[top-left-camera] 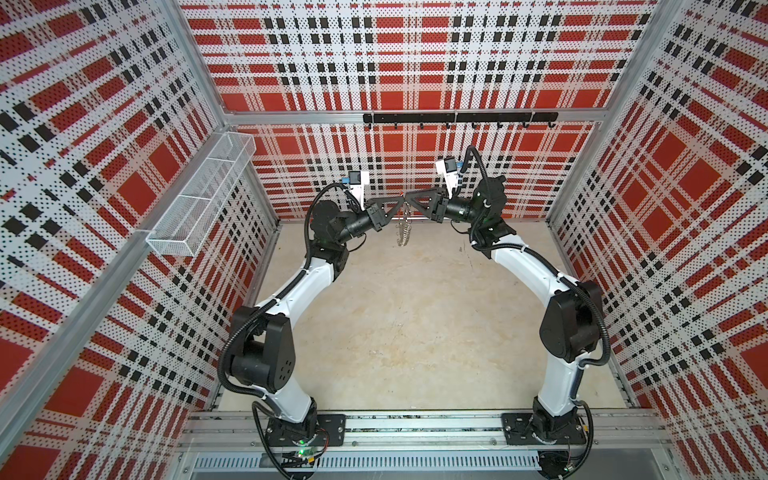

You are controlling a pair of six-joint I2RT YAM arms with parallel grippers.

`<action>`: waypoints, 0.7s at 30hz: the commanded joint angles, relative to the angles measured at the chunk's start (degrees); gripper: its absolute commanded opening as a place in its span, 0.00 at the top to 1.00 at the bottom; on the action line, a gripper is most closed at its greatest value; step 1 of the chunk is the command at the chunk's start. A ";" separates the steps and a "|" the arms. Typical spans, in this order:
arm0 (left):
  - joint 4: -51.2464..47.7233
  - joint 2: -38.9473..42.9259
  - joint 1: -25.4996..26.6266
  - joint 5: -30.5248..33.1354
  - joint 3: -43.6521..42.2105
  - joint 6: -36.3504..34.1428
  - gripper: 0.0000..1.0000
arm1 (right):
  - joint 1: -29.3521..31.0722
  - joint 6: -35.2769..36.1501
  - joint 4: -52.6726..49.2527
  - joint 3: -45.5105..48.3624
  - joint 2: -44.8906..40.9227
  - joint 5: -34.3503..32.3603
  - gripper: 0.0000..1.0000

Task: Put the keys on the keyring

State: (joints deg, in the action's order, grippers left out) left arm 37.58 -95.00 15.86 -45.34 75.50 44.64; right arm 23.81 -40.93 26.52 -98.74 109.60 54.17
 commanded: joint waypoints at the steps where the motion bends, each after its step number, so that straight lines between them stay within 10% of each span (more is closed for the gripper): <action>1: 1.32 2.19 0.49 0.35 2.63 -1.06 1.00 | 0.26 -1.61 3.18 -0.83 0.30 1.90 0.79; 14: 1.35 2.95 0.59 0.82 2.13 -1.31 1.00 | 0.27 -5.77 7.72 -0.70 0.43 2.71 1.00; 21: 1.27 8.55 -2.69 8.78 -3.97 -4.30 0.62 | 0.24 -9.42 13.82 -0.93 0.68 0.86 1.00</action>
State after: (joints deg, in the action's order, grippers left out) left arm 37.52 -90.98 15.27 -40.93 73.65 42.70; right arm 23.77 -47.70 34.35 -98.74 109.84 55.48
